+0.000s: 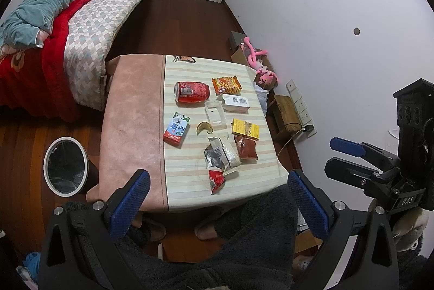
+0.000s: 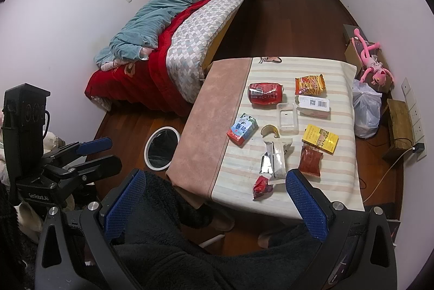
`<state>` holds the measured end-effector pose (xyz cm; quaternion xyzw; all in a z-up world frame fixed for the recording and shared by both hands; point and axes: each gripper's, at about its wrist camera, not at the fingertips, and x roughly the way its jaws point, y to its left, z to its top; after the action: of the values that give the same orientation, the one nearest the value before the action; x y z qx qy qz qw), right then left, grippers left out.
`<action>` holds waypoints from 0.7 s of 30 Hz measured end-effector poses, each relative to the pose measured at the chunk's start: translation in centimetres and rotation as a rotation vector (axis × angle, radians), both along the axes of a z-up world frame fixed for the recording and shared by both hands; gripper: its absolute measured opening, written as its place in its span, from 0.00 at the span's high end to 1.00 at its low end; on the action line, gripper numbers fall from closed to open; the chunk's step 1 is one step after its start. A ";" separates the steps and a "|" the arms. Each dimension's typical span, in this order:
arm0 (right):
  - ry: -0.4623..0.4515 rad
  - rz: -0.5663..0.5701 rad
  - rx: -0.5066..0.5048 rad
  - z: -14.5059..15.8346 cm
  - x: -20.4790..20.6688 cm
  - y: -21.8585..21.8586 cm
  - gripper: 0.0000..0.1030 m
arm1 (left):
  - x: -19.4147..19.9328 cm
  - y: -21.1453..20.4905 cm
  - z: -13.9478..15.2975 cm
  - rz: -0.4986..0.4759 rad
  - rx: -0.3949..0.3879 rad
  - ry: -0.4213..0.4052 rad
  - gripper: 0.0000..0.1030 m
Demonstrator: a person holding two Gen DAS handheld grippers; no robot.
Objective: Collect trash
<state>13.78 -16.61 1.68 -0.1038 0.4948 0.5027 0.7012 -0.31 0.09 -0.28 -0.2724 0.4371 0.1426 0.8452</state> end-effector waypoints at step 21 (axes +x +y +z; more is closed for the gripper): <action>-0.008 0.001 -0.003 0.2 0.0 -0.2 0.00 | 0.9 -0.1 0.0 -0.003 0.004 -0.001 0.00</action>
<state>13.78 -16.79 1.92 -0.1073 0.4928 0.5018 0.7027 0.61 0.02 -0.24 -0.2703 0.4366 0.1420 0.8462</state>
